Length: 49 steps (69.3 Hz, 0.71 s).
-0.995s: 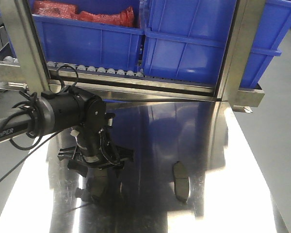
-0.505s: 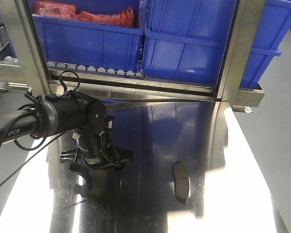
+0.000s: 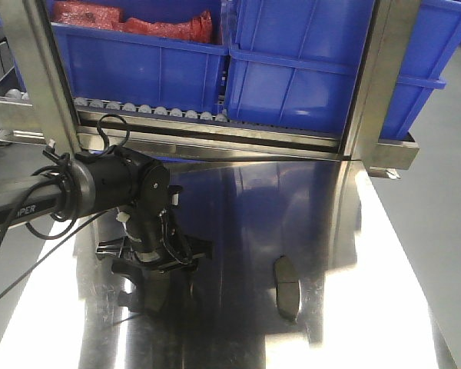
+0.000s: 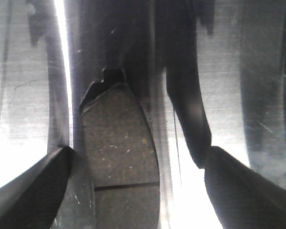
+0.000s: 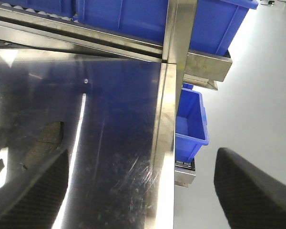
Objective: Move and align brake pads A on conveyor
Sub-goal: 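Lower the open left gripper over the brake pad nearest it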
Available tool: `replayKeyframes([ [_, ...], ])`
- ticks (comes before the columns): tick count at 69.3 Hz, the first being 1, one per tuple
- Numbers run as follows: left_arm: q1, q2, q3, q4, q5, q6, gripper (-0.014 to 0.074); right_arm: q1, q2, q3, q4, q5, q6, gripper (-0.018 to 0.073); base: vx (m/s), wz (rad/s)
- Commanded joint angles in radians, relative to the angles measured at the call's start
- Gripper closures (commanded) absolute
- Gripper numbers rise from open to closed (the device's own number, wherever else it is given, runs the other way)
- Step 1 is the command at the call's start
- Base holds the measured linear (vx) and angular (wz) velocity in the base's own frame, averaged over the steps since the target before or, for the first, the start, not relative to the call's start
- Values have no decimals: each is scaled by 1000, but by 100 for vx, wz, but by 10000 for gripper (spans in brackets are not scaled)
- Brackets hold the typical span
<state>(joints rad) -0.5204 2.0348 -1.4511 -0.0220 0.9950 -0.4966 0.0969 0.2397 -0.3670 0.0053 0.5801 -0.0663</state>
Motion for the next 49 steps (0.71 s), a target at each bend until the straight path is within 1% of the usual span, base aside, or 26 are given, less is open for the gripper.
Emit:
replayKeyframes([
  [1, 3, -50, -30, -7, 11, -9, 42, -4, 9, -25, -5, -68, -11, -29, 0, 0],
  [12, 3, -55, -30, -15, 34, -9, 42, -4, 9, -25, -5, -68, -11, -29, 0, 0],
  [49, 1, -63, -30, -15, 14, -10, 51, -4, 9, -25, -5, -68, -11, -29, 0, 0],
])
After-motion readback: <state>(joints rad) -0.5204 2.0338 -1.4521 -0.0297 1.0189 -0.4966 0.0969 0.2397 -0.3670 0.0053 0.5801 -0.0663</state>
